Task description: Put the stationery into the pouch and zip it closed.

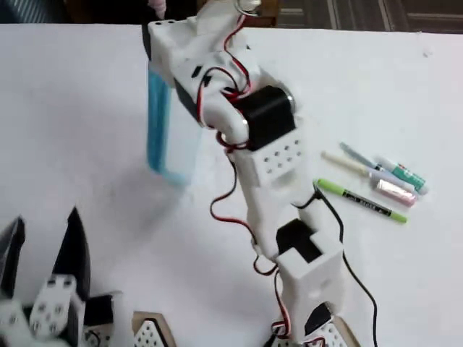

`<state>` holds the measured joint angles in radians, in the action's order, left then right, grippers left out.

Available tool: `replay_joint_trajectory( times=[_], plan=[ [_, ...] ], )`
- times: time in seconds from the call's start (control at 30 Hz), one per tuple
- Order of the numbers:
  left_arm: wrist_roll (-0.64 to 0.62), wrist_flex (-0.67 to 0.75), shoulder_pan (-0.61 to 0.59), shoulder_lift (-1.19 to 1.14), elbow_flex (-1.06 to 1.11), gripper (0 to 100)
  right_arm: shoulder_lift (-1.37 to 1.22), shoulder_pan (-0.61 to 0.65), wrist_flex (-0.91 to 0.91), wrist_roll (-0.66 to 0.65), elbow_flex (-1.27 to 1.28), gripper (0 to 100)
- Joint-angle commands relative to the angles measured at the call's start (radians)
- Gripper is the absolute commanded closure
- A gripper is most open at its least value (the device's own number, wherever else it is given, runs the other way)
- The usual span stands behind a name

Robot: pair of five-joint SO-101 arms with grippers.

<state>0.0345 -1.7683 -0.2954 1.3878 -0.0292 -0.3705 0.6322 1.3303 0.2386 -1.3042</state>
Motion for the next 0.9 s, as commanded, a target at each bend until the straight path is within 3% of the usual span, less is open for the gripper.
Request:
replay_joint_trajectory(
  times=[0.0,0.2,0.33,0.5,0.67,0.87],
  plan=[
    [-0.003,0.008,0.008,-0.008,-0.002,78,-0.001,-0.005,0.001,0.008,-0.006,98.1],
    [-0.003,0.181,0.024,-0.004,0.334,77,0.002,0.019,-0.005,0.009,-0.012,98.1],
    [-0.011,0.273,0.165,-0.005,0.434,77,0.001,0.024,-0.005,0.009,-0.012,98.1],
    [-0.169,0.399,0.302,-0.008,0.624,75,0.004,0.059,-0.005,0.009,-0.014,98.1],
    [-0.172,0.549,0.297,-0.008,0.786,77,0.024,0.085,-0.001,0.006,-0.071,98.1],
    [-0.011,0.595,0.176,-0.004,0.799,88,0.058,0.065,0.015,0.002,-0.1,98.1]
  ],
)
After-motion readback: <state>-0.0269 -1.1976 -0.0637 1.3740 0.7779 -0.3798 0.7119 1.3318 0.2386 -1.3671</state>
